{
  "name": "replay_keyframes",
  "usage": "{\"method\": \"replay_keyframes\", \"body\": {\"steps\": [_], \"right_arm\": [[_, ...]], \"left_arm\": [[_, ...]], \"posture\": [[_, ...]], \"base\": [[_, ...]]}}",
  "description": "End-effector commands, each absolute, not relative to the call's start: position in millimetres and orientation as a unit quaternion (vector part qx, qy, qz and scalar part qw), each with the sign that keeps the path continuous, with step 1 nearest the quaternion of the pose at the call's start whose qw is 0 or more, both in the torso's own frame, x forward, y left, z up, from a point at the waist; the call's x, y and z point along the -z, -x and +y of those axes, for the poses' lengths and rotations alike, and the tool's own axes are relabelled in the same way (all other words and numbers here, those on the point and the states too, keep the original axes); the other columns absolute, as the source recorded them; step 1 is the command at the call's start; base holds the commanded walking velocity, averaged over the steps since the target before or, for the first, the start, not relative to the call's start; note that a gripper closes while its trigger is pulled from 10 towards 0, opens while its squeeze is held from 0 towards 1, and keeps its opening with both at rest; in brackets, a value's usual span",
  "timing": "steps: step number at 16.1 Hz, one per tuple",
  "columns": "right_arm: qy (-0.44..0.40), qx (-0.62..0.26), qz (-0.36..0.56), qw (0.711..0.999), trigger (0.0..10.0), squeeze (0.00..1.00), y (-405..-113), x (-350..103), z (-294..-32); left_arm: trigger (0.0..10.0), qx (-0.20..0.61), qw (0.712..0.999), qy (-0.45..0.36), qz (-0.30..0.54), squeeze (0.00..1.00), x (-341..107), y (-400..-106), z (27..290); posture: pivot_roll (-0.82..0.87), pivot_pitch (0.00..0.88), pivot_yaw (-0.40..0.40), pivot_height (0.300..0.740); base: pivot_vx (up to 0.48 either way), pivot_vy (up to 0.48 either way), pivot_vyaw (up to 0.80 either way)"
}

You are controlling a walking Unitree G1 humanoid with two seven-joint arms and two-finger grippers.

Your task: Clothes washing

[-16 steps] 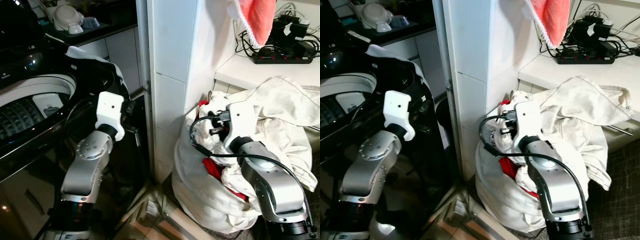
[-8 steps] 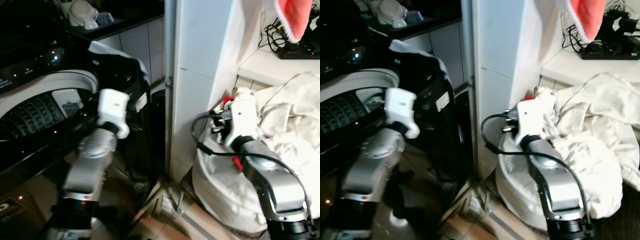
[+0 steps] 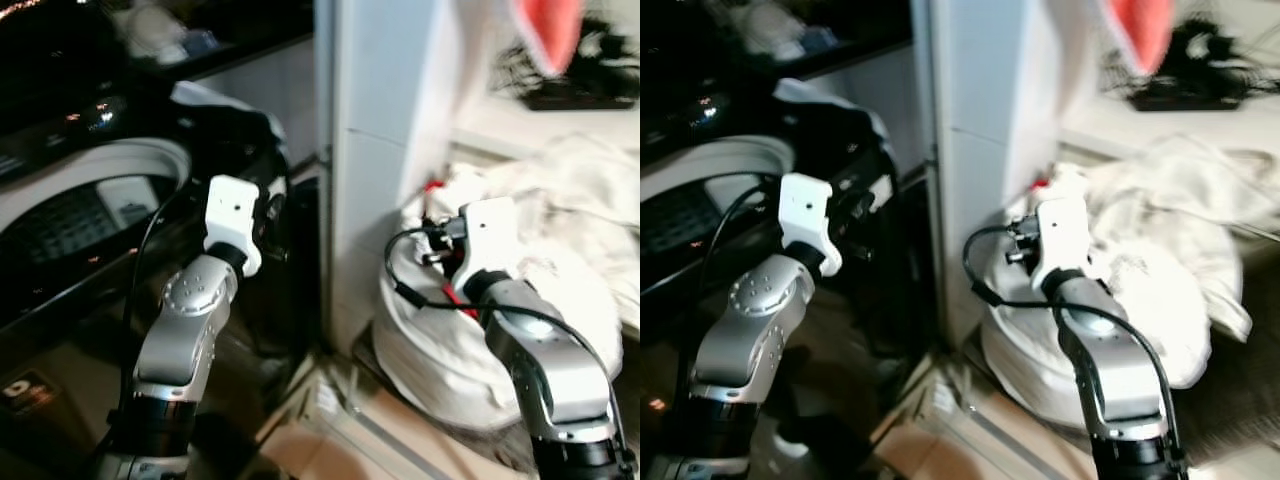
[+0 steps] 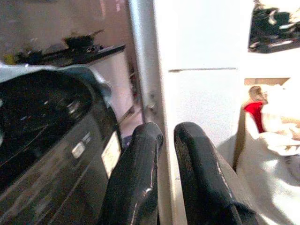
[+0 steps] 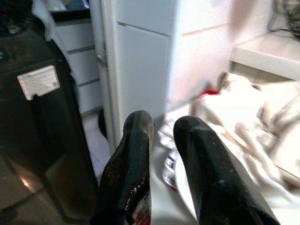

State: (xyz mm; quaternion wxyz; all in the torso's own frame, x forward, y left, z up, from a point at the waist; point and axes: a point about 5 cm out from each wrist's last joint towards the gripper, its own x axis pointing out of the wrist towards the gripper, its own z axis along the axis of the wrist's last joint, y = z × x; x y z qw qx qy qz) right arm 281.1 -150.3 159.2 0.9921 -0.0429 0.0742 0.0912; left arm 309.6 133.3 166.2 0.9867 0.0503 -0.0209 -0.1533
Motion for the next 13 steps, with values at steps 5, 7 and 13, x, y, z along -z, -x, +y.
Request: {"method": "replay_keyframes", "body": {"steps": [5,7,13], "right_arm": [[0.06,-0.103,0.068,0.991,10.0,0.0,-284.1,-163.3,-147.9],[0.06,-0.102,0.068,0.991,10.0,0.0,-284.2,-163.7,-147.9],[0.047,-0.086,0.071,0.993,10.0,0.0,-284.6,-162.9,-151.6]], "left_arm": [[10.0,0.143,0.988,-0.057,-0.029,0.0,-169.5,-310.9,136.7],[10.0,0.144,0.988,-0.056,-0.029,0.0,-169.6,-310.9,136.7],[10.0,0.146,0.987,-0.054,-0.027,0.0,-169.3,-310.7,136.4]], "posture": [[0.03,0.0,0.044,0.74],[0.03,0.0,0.045,0.74],[0.03,0.0,0.047,0.74]], "base": [[0.051,0.0,0.0],[0.27,0.0,0.0],[0.291,0.0,0.11]]}}
